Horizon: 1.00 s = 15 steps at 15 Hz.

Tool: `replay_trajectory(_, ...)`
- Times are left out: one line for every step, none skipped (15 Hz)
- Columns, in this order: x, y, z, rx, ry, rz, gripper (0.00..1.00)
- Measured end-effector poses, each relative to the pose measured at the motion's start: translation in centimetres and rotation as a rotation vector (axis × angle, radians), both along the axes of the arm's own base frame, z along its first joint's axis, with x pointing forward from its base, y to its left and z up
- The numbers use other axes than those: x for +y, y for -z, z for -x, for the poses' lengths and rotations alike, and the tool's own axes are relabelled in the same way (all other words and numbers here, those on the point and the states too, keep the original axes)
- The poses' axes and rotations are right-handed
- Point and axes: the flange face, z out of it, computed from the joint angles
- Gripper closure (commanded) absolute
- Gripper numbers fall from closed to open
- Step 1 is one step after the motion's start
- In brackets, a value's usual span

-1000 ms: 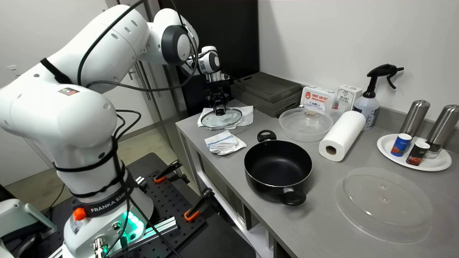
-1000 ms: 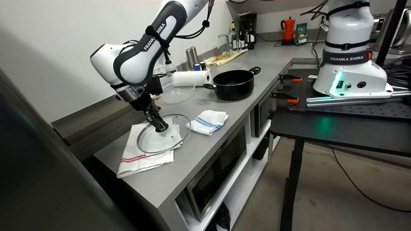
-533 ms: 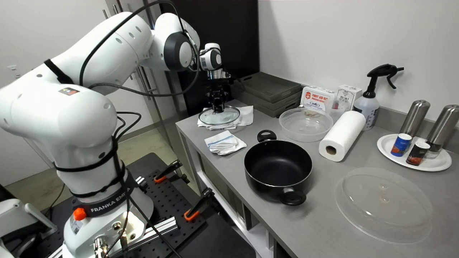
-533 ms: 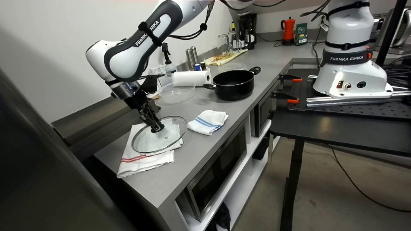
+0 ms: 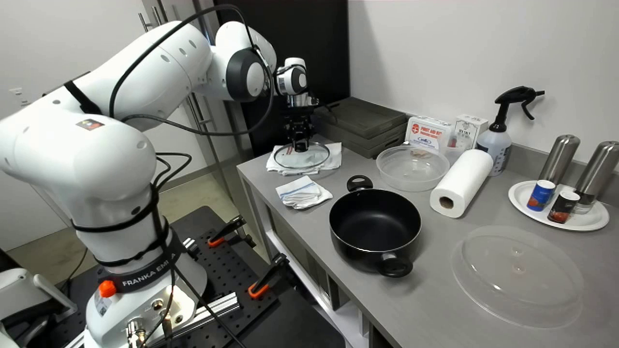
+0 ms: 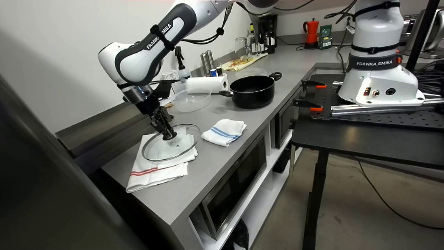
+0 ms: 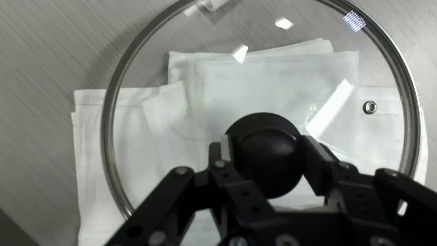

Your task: Put the lid of the pot on the left towel

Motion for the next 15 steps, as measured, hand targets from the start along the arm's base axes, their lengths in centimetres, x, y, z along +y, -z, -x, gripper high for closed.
replay_trajectory(-0.4,0.6,-0.1,0.004,0.006,0.002,0.74)
replay_trajectory(-0.7,1.1,-0.1,0.009,0.010,0.005,0.74)
replay_trajectory(-0.9,1.6,-0.1,0.013,0.014,0.006,0.24)
replay_trajectory(-1.0,2.0,-0.1,0.016,0.017,0.008,0.23)
replay_trajectory(-1.1,2.4,0.0,0.019,0.019,0.009,0.16)
replay_trajectory(-1.1,2.4,-0.1,0.018,0.021,0.009,0.10)
replay_trajectory(-1.0,2.2,-0.2,0.014,0.022,0.007,0.02)
replay_trajectory(-1.0,2.0,-0.3,0.008,0.022,0.004,0.01)
replay_trajectory(-0.9,1.7,-0.5,0.002,0.023,0.002,0.00)
replay_trajectory(-0.9,1.4,-0.6,-0.003,0.025,-0.001,0.00)
replay_trajectory(-0.9,1.1,-0.8,-0.008,0.025,-0.003,0.00)
replay_trajectory(-0.8,0.9,-0.9,-0.013,0.026,-0.005,0.00)
replay_trajectory(-0.8,0.7,-1.0,-0.017,0.027,-0.007,0.00)
replay_trajectory(-0.8,0.5,-1.1,-0.020,0.028,-0.008,0.00)
replay_trajectory(-0.8,0.4,-1.1,-0.021,0.030,-0.008,0.00)
